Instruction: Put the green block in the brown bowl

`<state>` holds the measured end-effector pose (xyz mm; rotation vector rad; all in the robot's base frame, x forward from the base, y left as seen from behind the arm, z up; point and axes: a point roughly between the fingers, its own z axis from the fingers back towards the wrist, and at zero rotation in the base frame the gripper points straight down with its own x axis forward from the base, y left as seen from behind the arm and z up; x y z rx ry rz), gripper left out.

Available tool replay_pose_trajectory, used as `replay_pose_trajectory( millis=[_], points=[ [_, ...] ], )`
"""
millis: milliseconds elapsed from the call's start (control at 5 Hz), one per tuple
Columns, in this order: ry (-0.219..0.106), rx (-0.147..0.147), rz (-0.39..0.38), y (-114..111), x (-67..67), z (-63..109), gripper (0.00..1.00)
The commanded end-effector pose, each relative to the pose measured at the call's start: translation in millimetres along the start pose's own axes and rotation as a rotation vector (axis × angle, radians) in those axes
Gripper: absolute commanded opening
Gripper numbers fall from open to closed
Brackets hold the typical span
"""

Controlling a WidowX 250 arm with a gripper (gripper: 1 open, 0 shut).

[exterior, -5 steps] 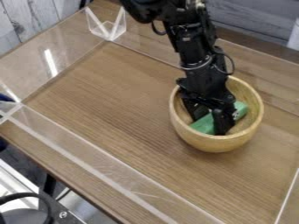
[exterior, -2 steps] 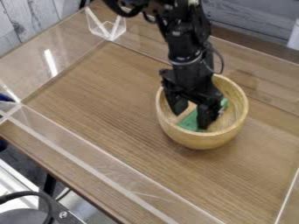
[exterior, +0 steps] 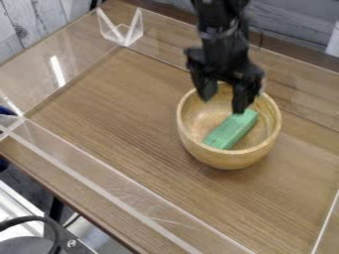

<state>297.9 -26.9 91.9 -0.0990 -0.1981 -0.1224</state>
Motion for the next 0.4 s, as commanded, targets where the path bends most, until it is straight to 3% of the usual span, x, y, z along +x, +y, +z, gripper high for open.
replay_pose_trajectory(
  millis=[0, 200],
  points=[
    [-0.100, 0.027, 0.016, -5.7, 15.2, 46.7, 1.00],
    [-0.106, 0.069, 0.037, 10.7, 24.3, 69.8, 1.00]
  ],
)
